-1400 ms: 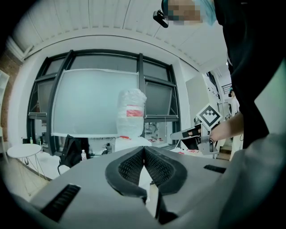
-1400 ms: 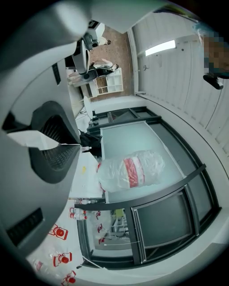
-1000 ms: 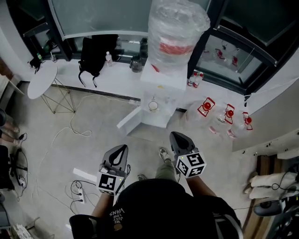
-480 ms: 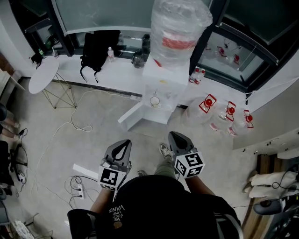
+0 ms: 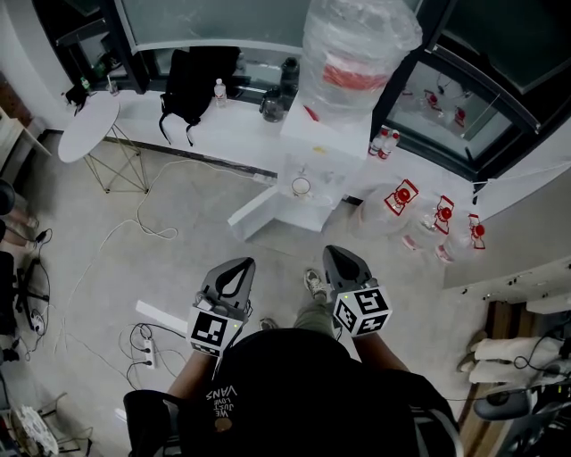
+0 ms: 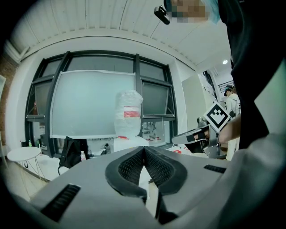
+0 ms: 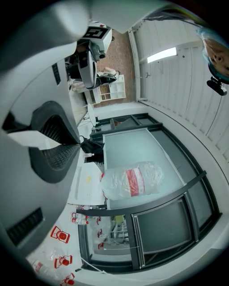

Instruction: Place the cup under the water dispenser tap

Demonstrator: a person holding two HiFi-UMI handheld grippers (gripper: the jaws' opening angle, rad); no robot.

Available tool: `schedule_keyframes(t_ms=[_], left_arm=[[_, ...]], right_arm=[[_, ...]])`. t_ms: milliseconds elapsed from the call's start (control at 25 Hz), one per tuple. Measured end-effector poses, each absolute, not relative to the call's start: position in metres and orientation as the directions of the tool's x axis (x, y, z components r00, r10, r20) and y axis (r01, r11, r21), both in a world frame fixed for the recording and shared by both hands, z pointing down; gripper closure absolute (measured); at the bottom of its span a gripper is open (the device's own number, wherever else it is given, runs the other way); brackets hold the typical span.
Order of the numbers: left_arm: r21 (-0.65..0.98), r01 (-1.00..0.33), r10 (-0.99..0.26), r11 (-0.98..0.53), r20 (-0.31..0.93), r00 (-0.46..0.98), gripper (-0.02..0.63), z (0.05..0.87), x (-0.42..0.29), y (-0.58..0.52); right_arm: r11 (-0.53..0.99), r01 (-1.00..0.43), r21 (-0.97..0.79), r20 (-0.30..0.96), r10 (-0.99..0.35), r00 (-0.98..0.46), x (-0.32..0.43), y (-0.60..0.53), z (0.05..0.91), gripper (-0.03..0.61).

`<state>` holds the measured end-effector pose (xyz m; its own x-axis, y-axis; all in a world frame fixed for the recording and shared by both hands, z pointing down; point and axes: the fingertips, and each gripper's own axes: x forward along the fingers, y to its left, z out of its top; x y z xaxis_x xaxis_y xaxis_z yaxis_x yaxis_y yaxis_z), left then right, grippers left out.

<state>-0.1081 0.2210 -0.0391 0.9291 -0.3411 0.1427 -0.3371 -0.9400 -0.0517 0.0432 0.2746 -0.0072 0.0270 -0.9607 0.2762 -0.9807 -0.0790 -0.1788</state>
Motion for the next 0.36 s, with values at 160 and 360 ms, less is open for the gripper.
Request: schedule_keyframes(t_ms=[160, 360], left_arm=[[-0.052, -0.335, -0.339, -0.941, 0.15, 0.929, 0.595, -0.0361, -0.1073, 0.221], [-0.052, -0.331, -0.335, -0.942, 0.151, 0.93, 0.595, -0.0355, -0.1041, 0.2174]], right_arm=[[-0.082, -0.98, -0.183, 0.286, -0.958, 0.027, 0.0445, 0.2744, -0.0028, 0.535], [-0.086, -0.978, -0.189, 0.294, -0.955, 0.028, 0.0468, 0.2711, 0.0016, 0.535]])
